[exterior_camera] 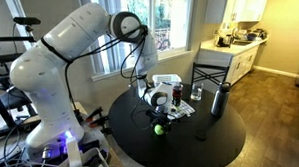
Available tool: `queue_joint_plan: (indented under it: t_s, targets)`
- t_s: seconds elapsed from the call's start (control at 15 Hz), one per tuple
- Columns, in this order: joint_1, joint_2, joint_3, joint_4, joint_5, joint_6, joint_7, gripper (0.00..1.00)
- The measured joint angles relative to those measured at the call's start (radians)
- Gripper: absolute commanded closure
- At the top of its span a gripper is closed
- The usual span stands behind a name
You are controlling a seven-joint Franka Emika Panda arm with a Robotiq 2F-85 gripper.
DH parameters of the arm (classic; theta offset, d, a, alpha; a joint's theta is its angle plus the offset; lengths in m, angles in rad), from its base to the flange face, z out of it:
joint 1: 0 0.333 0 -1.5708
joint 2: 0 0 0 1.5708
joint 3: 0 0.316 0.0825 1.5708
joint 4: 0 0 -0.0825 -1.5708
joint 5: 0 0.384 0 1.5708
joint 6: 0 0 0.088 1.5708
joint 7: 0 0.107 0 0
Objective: Pick up the green tennis ball and put it into the cylindrical tennis ball container
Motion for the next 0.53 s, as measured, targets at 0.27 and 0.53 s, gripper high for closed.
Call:
queue_joint_plan:
  t_s: [0.27,0.53]
  targets:
    - [0.000,0.000,-0.001,0.000,-0.002,0.012,0.000,0.00]
    - [0.002,-0.006,-0.002,-0.001,-0.021,0.047,-0.001,0.33]
